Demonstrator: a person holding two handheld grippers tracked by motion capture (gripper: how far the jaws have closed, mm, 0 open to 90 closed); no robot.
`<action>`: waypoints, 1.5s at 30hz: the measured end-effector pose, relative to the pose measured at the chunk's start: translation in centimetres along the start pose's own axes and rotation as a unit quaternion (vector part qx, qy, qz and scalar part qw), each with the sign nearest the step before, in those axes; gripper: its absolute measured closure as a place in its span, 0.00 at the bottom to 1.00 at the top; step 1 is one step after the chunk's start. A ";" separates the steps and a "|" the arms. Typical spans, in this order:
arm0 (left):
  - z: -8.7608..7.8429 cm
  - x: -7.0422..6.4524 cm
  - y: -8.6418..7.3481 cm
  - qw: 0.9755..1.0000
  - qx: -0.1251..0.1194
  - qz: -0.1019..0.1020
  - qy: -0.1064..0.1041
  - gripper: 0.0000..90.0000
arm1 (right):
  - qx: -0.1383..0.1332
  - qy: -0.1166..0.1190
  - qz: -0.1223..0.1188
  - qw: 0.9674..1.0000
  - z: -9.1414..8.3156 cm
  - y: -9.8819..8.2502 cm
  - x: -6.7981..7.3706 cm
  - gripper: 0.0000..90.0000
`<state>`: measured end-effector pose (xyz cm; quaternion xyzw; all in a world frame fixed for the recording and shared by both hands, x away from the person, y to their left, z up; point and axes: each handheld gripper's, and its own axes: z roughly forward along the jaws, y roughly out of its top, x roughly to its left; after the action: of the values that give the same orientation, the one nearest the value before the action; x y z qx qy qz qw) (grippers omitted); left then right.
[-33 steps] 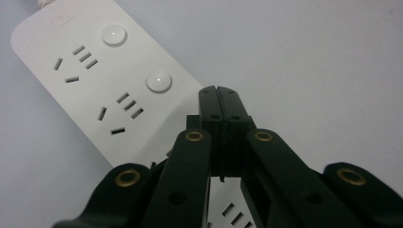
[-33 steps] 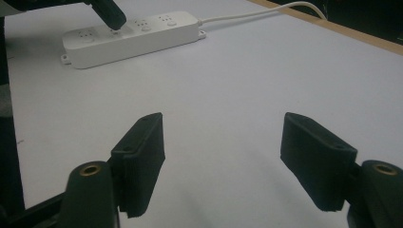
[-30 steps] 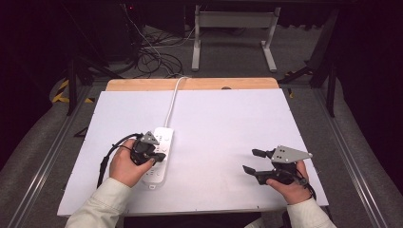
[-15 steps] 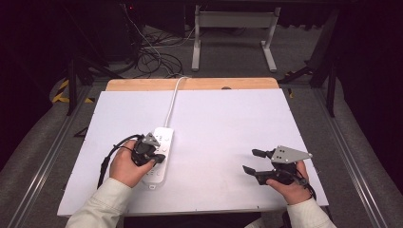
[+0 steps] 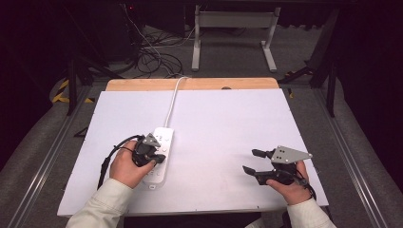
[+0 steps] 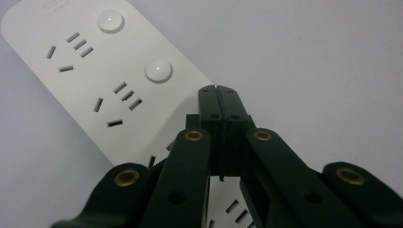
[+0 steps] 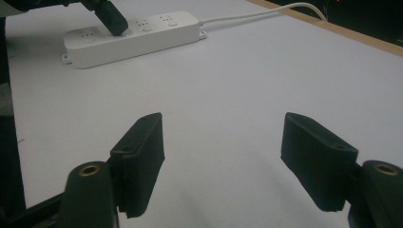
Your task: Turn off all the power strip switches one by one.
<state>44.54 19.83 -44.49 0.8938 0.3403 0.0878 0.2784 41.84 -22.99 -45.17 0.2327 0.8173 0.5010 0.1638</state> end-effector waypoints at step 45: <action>-1.8 0.5 0.8 0.996 -0.090 -0.027 0.004 1.00 | 0.001 0.000 0.003 1.000 0.2 -0.1 0.0 0.35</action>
<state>44.74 20.53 -42.55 0.8553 0.3561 0.1145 0.3586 41.96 -22.89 -45.30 0.2351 0.8173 0.5007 0.1616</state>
